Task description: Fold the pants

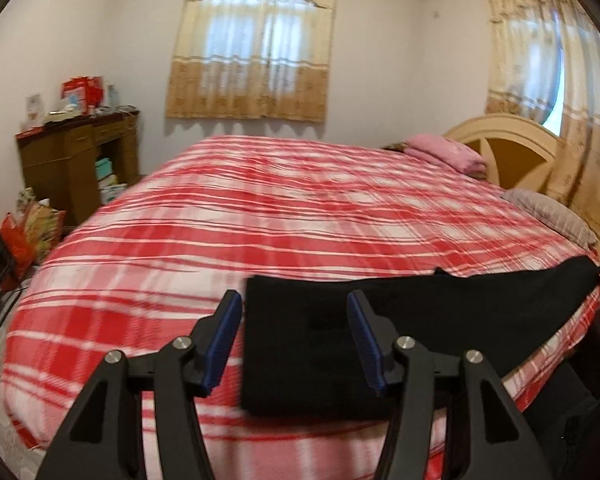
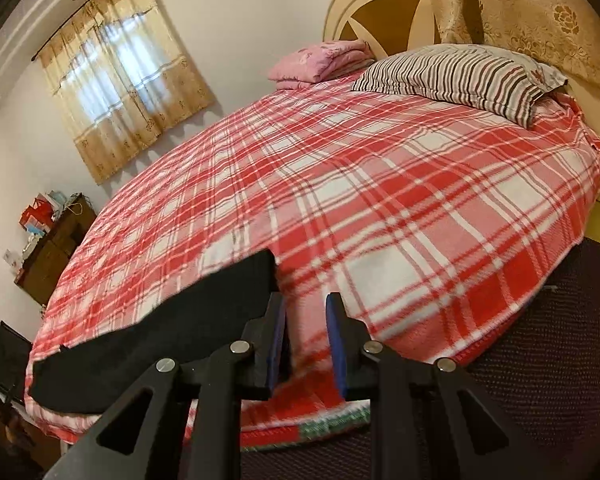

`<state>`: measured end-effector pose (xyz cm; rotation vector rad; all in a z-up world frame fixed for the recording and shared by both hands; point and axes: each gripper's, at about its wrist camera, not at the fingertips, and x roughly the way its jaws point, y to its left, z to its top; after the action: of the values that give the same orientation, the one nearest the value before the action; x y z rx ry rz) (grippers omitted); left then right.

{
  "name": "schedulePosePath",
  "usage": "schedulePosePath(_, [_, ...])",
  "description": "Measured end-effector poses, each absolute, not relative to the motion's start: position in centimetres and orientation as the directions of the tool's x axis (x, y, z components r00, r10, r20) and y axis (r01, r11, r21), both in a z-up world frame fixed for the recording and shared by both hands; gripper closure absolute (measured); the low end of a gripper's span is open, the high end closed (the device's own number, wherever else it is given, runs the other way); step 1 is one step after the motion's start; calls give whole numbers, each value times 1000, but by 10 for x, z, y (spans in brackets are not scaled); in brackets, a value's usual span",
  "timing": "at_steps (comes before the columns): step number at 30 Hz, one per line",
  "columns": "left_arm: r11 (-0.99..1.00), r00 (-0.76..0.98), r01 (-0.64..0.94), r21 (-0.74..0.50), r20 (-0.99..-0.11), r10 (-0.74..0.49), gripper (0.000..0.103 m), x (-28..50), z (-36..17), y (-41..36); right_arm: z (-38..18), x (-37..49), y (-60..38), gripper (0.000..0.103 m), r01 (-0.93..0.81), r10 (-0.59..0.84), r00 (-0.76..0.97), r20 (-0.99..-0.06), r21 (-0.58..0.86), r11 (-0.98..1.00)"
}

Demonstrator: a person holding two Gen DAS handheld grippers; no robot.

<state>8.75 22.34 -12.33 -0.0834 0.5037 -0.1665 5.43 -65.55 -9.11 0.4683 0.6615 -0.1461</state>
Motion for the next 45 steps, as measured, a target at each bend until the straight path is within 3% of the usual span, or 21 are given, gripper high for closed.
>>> schedulePosePath(6, [971, 834, 193, -140, -498, -238, 46, 95, -125, 192, -86, 79, -656, 74, 309, 97, 764, -637, 495, 812])
schedulePosePath(8, [958, 815, 258, -126, -504, -286, 44, 94, -121, 171, -86, 76, -643, 74, 295, 115, 746, -656, 479, 827])
schedulePosePath(10, [949, 803, 302, -90, -513, -304, 32, 98, -117, 150, -87, 76, -634, 74, 287, 98, 730, -677, 432, 855])
schedulePosePath(21, [766, 625, 642, -24, -563, -541, 31, 170, -94, -41, -106, 71, -619, 74, 375, 13, 647, -762, 333, 865])
schedulePosePath(22, [752, 602, 658, -26, -581, -547, 31, 177, -100, -57, -109, 65, -618, 76, 372, 16, 646, -763, 333, 866])
schedulePosePath(23, [742, 583, 669, -35, -596, -553, 31, 182, -105, -70, -111, 61, -618, 89, 369, 16, 647, -762, 331, 869])
schedulePosePath(24, [731, 563, 681, -47, -605, -563, 31, 185, -111, -80, -111, 56, -616, 92, 366, 10, 651, -759, 324, 872])
schedulePosePath(29, [709, 506, 698, -95, -636, -583, 31, 185, -135, -95, -105, 39, -615, 94, 361, -38, 681, -731, 291, 886])
schedulePosePath(34, [738, 474, 660, -141, -684, -555, 31, 186, -163, -75, -127, 51, -629, 94, 388, -25, 645, -764, 299, 872])
schedulePosePath(35, [735, 475, 661, -148, -676, -564, 31, 186, -162, -71, -125, 49, -630, 88, 397, -26, 646, -763, 306, 865])
schedulePosePath(36, [732, 479, 663, -157, -663, -575, 31, 182, -160, -66, -119, 46, -633, 62, 419, -52, 644, -763, 295, 859])
schedulePosePath(38, [736, 487, 658, -160, -655, -578, 31, 181, -158, -60, -104, 38, -639, 38, 449, -100, 671, -735, 295, 844])
schedulePosePath(42, [732, 488, 655, -185, -636, -598, 31, 182, -162, -55, -80, 50, -655, 38, 419, -58, 726, -685, 374, 827])
schedulePosePath(45, [734, 500, 656, -174, -628, -596, 31, 182, -163, -57, -81, 84, -664, 38, 376, 49, 718, -694, 446, 812])
